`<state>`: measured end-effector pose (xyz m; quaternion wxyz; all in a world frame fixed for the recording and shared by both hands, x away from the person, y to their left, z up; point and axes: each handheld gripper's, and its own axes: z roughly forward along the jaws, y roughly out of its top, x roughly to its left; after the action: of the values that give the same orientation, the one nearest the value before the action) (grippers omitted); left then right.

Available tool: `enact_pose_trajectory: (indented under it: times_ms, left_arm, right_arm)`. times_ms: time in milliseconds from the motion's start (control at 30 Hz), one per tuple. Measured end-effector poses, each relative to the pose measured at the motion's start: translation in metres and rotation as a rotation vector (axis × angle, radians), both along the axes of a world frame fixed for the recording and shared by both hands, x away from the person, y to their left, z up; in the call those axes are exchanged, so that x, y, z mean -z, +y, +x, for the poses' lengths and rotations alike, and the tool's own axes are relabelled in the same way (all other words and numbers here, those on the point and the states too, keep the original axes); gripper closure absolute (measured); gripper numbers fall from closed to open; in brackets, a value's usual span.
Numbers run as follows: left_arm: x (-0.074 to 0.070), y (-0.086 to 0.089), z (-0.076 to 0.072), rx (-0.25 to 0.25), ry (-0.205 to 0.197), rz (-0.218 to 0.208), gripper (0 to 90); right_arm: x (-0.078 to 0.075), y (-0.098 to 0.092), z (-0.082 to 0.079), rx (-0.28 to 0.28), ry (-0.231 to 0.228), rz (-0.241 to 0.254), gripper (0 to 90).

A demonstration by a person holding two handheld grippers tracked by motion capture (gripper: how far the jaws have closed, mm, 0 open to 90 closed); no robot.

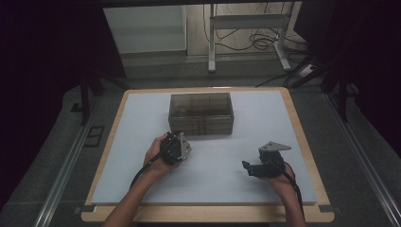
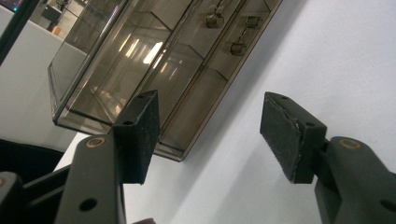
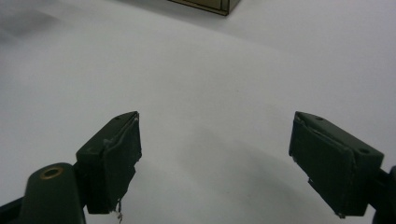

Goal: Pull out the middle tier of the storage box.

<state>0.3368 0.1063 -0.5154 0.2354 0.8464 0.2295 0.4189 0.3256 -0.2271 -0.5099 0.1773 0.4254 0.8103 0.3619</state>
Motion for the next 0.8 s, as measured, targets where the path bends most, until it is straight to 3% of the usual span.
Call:
enact_pose_trajectory:
  times_ms: [333,800]
  left_arm:
    - [0.002,-0.006,0.002,-0.005,-0.027,0.036,38.1]
    - [0.005,-0.013,0.005,-0.001,-0.051,0.054,38.2]
  right_arm:
    - [0.001,0.001,0.0,0.003,0.0,-0.009,16.5]
    - [0.002,0.002,0.0,0.001,0.003,-0.014,16.5]
